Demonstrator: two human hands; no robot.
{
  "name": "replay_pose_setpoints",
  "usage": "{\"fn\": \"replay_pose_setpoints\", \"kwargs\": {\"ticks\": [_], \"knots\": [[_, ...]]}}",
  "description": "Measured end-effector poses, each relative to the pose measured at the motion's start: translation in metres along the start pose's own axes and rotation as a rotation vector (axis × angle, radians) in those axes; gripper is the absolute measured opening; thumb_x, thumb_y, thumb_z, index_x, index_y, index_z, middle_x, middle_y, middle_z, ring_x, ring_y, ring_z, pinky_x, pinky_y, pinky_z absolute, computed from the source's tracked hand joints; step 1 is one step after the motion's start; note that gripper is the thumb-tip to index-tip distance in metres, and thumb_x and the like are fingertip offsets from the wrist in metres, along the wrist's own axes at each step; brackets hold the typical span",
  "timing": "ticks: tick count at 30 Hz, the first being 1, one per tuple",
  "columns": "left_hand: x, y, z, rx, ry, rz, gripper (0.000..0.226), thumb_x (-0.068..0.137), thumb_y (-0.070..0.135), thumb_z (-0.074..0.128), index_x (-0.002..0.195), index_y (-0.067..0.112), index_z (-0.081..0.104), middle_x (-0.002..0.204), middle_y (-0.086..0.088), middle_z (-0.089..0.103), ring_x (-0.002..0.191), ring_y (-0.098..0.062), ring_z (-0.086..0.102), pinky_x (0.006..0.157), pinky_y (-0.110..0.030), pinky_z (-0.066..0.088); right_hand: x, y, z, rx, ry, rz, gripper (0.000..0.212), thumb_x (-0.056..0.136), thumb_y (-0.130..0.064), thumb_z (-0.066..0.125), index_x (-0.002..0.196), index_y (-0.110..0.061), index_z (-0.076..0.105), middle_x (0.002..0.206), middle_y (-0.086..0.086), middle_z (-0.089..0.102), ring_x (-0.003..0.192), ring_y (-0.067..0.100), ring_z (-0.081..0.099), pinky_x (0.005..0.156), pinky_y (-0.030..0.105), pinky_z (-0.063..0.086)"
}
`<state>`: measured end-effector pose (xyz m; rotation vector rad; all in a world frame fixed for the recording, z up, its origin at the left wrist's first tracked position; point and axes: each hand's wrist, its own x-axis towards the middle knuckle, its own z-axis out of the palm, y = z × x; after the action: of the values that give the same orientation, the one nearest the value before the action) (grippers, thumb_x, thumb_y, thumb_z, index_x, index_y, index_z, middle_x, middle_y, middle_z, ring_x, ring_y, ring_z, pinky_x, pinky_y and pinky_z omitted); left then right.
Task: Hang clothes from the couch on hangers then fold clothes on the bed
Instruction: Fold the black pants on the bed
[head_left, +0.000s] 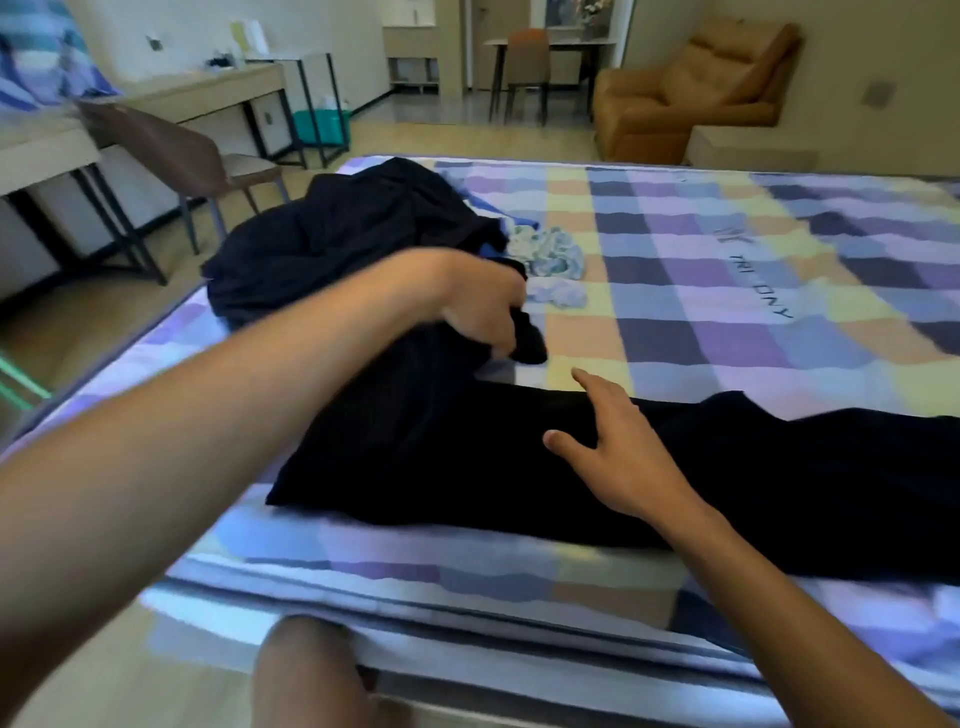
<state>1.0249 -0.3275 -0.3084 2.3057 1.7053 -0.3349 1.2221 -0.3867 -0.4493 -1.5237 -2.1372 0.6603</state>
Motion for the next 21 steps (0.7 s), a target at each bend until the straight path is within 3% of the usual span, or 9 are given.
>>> {"fn": "replay_pose_setpoints", "kwargs": {"ticks": [2, 4, 6, 9, 11, 14, 17, 21], "knots": [[0.025, 0.029, 0.028, -0.045, -0.038, 0.061, 0.054, 0.072, 0.037, 0.064, 0.119, 0.011, 0.057, 0.118, -0.009, 0.064, 0.098, -0.03, 0.067, 0.086, -0.048, 0.058, -0.009, 0.027, -0.015, -0.029, 0.033, 0.065, 0.079, 0.094, -0.051, 0.061, 0.158, -0.023, 0.025, 0.162, 0.0, 0.031, 0.148, 0.026, 0.031, 0.118, 0.048, 0.032], [0.044, 0.049, 0.062, -0.236, -0.106, 0.078, 0.066, 0.079, 0.037, 0.067, 0.138, 0.013, 0.048, 0.14, -0.005, 0.054, 0.1, -0.027, 0.066, 0.072, -0.041, 0.061, -0.019, 0.052, -0.023, -0.059, 0.035, 0.111, 0.078, 0.093, -0.05, 0.062, 0.157, -0.02, 0.029, 0.159, 0.004, 0.035, 0.145, 0.028, 0.034, 0.116, 0.048, 0.035], [0.05, 0.062, 0.098, -0.52, -0.097, 0.049, 0.074, 0.096, 0.032, 0.063, 0.158, 0.017, 0.025, 0.149, -0.001, 0.04, 0.106, -0.026, 0.065, 0.062, -0.03, 0.057, -0.028, 0.072, -0.022, -0.126, -0.002, 0.121, 0.078, 0.095, -0.05, 0.061, 0.158, -0.018, 0.027, 0.163, 0.005, 0.029, 0.15, 0.025, 0.027, 0.123, 0.046, 0.025], [0.045, 0.065, 0.135, -0.501, 0.244, 0.079, 0.05, 0.103, 0.029, 0.053, 0.149, 0.013, 0.043, 0.147, -0.005, 0.05, 0.126, -0.027, 0.055, 0.098, -0.036, 0.049, -0.037, 0.089, -0.015, -0.252, -0.047, 0.094, 0.074, 0.101, -0.054, 0.046, 0.161, -0.02, 0.019, 0.17, 0.003, 0.01, 0.156, 0.018, 0.003, 0.127, 0.042, 0.004], [0.04, 0.063, 0.153, -0.435, 0.388, 0.08, 0.041, 0.103, 0.026, 0.051, 0.142, 0.014, 0.05, 0.142, -0.004, 0.053, 0.131, -0.025, 0.047, 0.108, -0.042, 0.041, -0.04, 0.093, -0.009, -0.335, -0.061, 0.069, 0.074, 0.102, -0.062, 0.031, 0.162, -0.023, 0.013, 0.171, 0.001, 0.0, 0.156, 0.017, -0.006, 0.126, 0.044, -0.002], [0.035, 0.062, 0.182, -0.285, 0.376, 0.102, 0.061, 0.1, 0.053, 0.038, 0.152, 0.021, 0.04, 0.158, 0.004, 0.035, 0.147, -0.019, 0.026, 0.118, -0.04, 0.025, -0.04, 0.094, -0.008, -0.432, -0.081, 0.052, 0.089, 0.09, -0.078, 0.009, 0.162, -0.027, 0.005, 0.17, 0.0, -0.006, 0.156, 0.019, -0.012, 0.124, 0.049, -0.008], [0.041, 0.069, 0.201, -0.185, 0.341, 0.093, 0.101, 0.081, 0.086, 0.002, 0.161, 0.026, 0.021, 0.169, 0.008, 0.01, 0.156, -0.015, 0.002, 0.124, -0.039, 0.006, -0.047, 0.108, -0.021, -0.483, -0.081, 0.072, 0.084, 0.093, -0.075, 0.01, 0.162, -0.029, 0.002, 0.17, 0.0, -0.008, 0.156, 0.019, -0.014, 0.123, 0.052, -0.012], [0.054, 0.097, 0.2, -0.155, 0.32, 0.029, 0.105, 0.073, 0.081, -0.003, 0.162, 0.028, 0.013, 0.17, 0.003, -0.005, 0.156, -0.02, -0.012, 0.125, -0.045, -0.004, -0.068, 0.151, -0.058, -0.533, -0.044, 0.18, 0.079, 0.095, -0.073, 0.01, 0.162, -0.03, 0.002, 0.17, 0.0, -0.006, 0.156, 0.02, -0.014, 0.122, 0.054, -0.015]]}}
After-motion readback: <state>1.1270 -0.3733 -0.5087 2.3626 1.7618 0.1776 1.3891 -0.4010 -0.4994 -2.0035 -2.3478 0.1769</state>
